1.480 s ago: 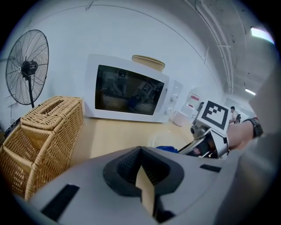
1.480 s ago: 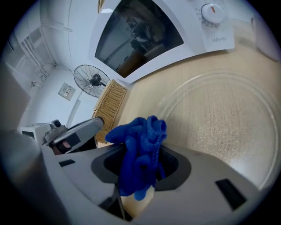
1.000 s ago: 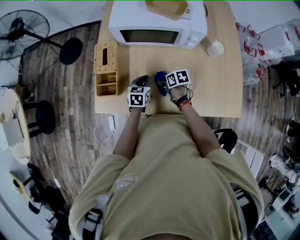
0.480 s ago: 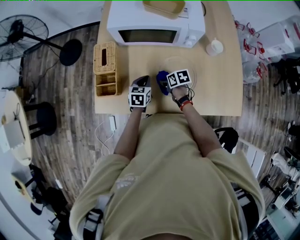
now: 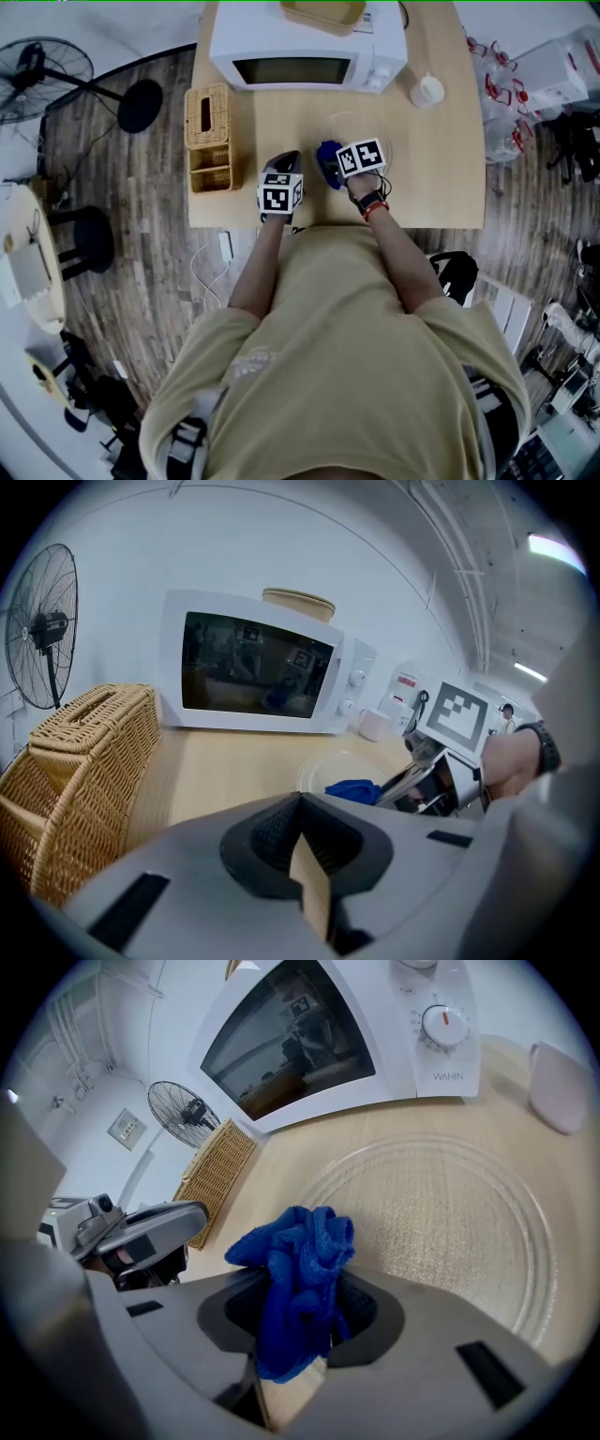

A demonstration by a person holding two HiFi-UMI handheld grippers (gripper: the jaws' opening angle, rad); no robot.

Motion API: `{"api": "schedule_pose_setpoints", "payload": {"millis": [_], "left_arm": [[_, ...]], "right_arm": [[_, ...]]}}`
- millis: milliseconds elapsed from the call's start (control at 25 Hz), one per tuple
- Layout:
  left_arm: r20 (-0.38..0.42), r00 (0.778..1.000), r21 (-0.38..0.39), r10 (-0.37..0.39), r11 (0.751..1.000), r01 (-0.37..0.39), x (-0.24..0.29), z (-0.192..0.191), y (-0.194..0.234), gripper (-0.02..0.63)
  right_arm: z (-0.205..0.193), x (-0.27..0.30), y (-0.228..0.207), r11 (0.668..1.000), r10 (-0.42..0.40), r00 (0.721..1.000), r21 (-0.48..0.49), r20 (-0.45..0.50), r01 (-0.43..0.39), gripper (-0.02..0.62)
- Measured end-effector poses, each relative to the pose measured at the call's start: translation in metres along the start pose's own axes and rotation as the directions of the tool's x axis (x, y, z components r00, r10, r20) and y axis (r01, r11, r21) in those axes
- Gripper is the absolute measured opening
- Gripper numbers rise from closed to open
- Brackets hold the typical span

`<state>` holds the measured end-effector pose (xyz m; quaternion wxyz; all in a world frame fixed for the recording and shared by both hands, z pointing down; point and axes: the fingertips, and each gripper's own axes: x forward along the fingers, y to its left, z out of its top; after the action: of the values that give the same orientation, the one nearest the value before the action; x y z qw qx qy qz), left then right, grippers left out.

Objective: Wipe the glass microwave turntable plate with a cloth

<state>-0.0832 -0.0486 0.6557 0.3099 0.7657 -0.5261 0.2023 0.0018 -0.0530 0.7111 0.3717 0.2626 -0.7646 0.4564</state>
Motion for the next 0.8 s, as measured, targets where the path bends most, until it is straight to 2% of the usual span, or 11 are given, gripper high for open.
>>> {"api": "schedule_pose_setpoints", "payload": {"millis": [800], "left_arm": [[-0.015,0.998,0.027,-0.055,0.998,0.055,0.016,0.003,-0.019,0.018]], "right_arm": [[-0.01,-0.026,-0.035,0.996,-0.04,0.999,0.085,0.033,0.037,0.149]]}}
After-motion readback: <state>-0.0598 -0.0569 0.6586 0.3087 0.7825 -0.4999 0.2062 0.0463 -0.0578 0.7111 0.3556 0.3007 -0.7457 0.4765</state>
